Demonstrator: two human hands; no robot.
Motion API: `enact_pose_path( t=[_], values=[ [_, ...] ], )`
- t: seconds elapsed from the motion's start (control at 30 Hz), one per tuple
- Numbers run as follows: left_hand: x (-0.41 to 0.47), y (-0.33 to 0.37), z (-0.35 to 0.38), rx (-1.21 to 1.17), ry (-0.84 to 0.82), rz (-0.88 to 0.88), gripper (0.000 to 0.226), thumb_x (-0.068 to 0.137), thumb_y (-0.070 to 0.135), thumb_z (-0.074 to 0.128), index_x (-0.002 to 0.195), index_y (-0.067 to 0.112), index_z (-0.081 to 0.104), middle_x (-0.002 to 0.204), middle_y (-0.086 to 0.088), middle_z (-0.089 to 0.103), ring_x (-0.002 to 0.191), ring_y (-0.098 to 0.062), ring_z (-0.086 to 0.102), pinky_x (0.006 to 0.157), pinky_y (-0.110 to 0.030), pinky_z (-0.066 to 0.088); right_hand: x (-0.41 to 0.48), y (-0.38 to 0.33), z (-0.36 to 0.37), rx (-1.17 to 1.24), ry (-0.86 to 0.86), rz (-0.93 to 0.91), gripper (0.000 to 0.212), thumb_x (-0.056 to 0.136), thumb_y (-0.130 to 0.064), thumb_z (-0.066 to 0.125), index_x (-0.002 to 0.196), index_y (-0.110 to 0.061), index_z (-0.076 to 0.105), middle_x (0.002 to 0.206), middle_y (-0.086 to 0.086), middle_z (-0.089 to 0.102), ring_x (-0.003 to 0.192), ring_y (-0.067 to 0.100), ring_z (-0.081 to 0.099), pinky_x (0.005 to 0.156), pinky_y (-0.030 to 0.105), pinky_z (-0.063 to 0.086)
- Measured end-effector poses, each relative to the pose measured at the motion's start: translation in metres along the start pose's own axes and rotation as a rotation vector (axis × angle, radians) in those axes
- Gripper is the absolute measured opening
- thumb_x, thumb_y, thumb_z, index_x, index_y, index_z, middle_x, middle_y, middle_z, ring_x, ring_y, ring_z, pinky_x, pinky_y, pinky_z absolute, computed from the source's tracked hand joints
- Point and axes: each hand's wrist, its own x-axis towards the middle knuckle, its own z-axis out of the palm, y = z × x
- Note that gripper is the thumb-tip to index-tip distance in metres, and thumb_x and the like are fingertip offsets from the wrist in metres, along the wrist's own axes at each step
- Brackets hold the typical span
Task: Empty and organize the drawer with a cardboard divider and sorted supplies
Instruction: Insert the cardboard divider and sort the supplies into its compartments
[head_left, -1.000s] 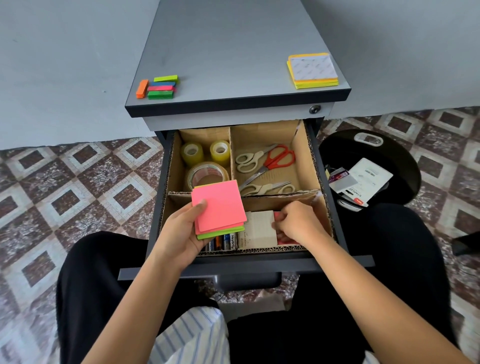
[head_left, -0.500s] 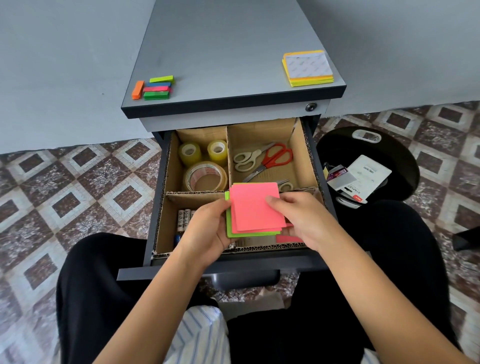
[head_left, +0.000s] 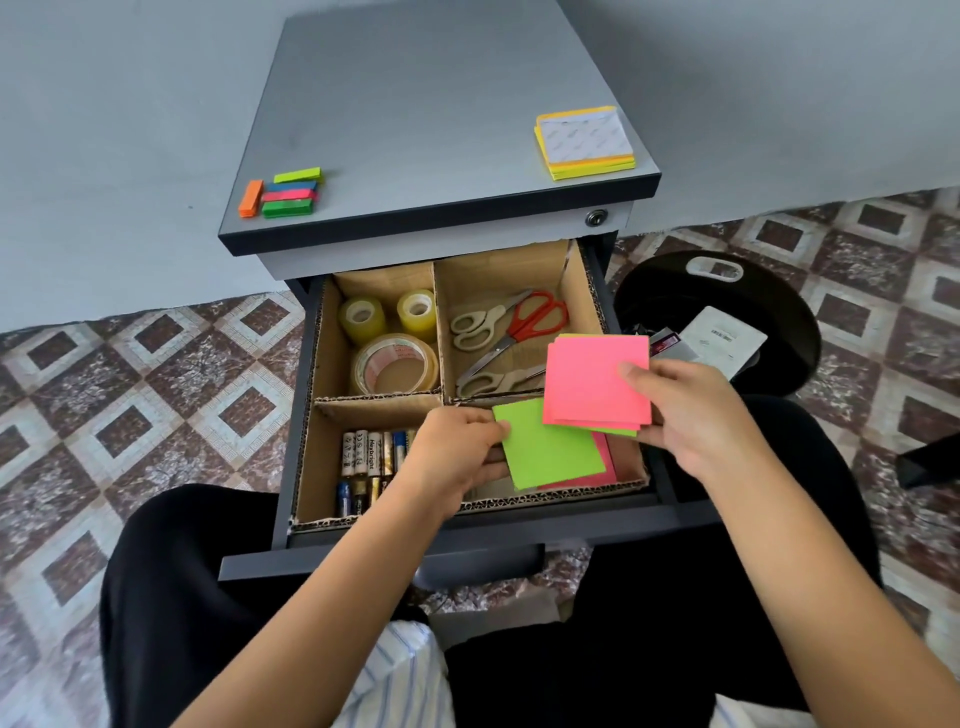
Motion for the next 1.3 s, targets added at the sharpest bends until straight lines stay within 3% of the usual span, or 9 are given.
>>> enact_pose_path(
  t=[0.13, 0.33, 0.43, 0.5, 0.67, 0.97, 1.07, 1.2, 1.3],
  values=[
    [0.012, -0.004, 0.016, 0.161, 0.006, 0.005, 0.024, 0.093, -0.002, 0.049, 0.071, 0.005, 0.055, 0.077, -0.011, 0.063, 0.065, -0.014, 0.065, 0.056, -0.022, 0.057, 0.007, -0.006, -0.006, 0.065, 0.032, -0.023, 0.011, 0.093, -0.01, 0.055, 0.084, -0.008, 0.06, 0.087, 0.01, 0.063, 0.079, 0.02, 0.063, 0.059, 0.036, 0.053],
    [0.038, -0.018, 0.036, 0.18, 0.089, -0.042, 0.023, 0.089, -0.001, 0.054, 0.069, 0.01, 0.051, 0.091, -0.019, 0.058, 0.086, -0.029, 0.059, 0.085, -0.048, 0.054, 0.009, -0.002, -0.005, 0.063, 0.011, -0.026, 0.008, 0.093, -0.01, 0.056, 0.092, -0.004, 0.061, 0.091, 0.012, 0.064, 0.083, 0.023, 0.064, 0.064, 0.039, 0.054],
    [0.046, -0.024, 0.038, 0.271, 0.141, -0.002, 0.018, 0.078, 0.01, 0.062, 0.063, 0.009, 0.053, 0.082, -0.022, 0.061, 0.082, -0.033, 0.062, 0.083, -0.052, 0.054, 0.008, 0.002, -0.005, 0.058, -0.014, -0.021, 0.01, 0.093, -0.01, 0.056, 0.085, -0.007, 0.061, 0.091, 0.011, 0.065, 0.083, 0.022, 0.064, 0.066, 0.04, 0.055],
    [0.046, -0.023, 0.039, 0.396, 0.158, 0.033, 0.02, 0.073, 0.02, 0.065, 0.059, 0.01, 0.054, 0.072, -0.019, 0.063, 0.075, -0.033, 0.061, 0.078, -0.04, 0.054, 0.008, 0.003, -0.005, 0.048, -0.015, -0.025, 0.011, 0.093, -0.011, 0.056, 0.084, -0.007, 0.061, 0.09, 0.01, 0.065, 0.083, 0.021, 0.064, 0.063, 0.037, 0.054],
    [0.042, -0.026, 0.035, 0.516, 0.126, 0.129, 0.021, 0.085, 0.002, 0.048, 0.068, -0.004, 0.059, 0.048, -0.004, 0.038, 0.057, -0.026, 0.034, 0.063, -0.031, 0.034, 0.008, 0.005, -0.007, 0.046, -0.008, -0.035, 0.011, 0.093, -0.011, 0.055, 0.088, -0.003, 0.061, 0.092, 0.012, 0.065, 0.085, 0.021, 0.064, 0.062, 0.035, 0.054],
    [0.038, -0.016, 0.027, 0.383, 0.008, -0.027, 0.023, 0.088, 0.002, 0.037, 0.071, 0.011, 0.048, 0.072, -0.009, 0.045, 0.067, -0.02, 0.039, 0.056, -0.025, 0.027, 0.007, 0.007, -0.005, 0.063, -0.03, -0.022, 0.011, 0.093, -0.011, 0.055, 0.085, -0.007, 0.063, 0.093, 0.011, 0.066, 0.089, 0.022, 0.064, 0.065, 0.036, 0.055],
    [0.029, -0.007, 0.022, 0.273, 0.012, -0.059, 0.022, 0.094, 0.007, 0.035, 0.085, 0.013, 0.054, 0.088, -0.01, 0.058, 0.075, -0.02, 0.05, 0.059, -0.024, 0.034, 0.005, 0.008, -0.007, 0.057, -0.071, -0.013, 0.012, 0.093, -0.011, 0.054, 0.087, -0.01, 0.064, 0.093, 0.01, 0.067, 0.09, 0.024, 0.064, 0.069, 0.039, 0.055],
    [0.019, -0.002, 0.016, -0.089, -0.129, -0.068, 0.026, 0.1, 0.017, 0.035, 0.092, 0.013, 0.06, 0.087, -0.008, 0.065, 0.082, -0.019, 0.062, 0.083, -0.031, 0.05, 0.002, 0.009, -0.007, 0.028, -0.167, 0.013, 0.012, 0.094, -0.012, 0.053, 0.09, -0.012, 0.065, 0.092, 0.008, 0.068, 0.086, 0.022, 0.065, 0.071, 0.04, 0.055],
    [0.013, 0.002, 0.011, -0.294, -0.221, -0.028, 0.023, 0.099, 0.011, 0.039, 0.093, 0.005, 0.06, 0.081, -0.009, 0.069, 0.072, -0.018, 0.067, 0.069, -0.03, 0.057, 0.001, 0.012, -0.003, -0.031, -0.185, 0.025, 0.011, 0.093, -0.013, 0.055, 0.089, -0.013, 0.065, 0.093, 0.008, 0.068, 0.088, 0.022, 0.064, 0.076, 0.044, 0.054]
  ],
)
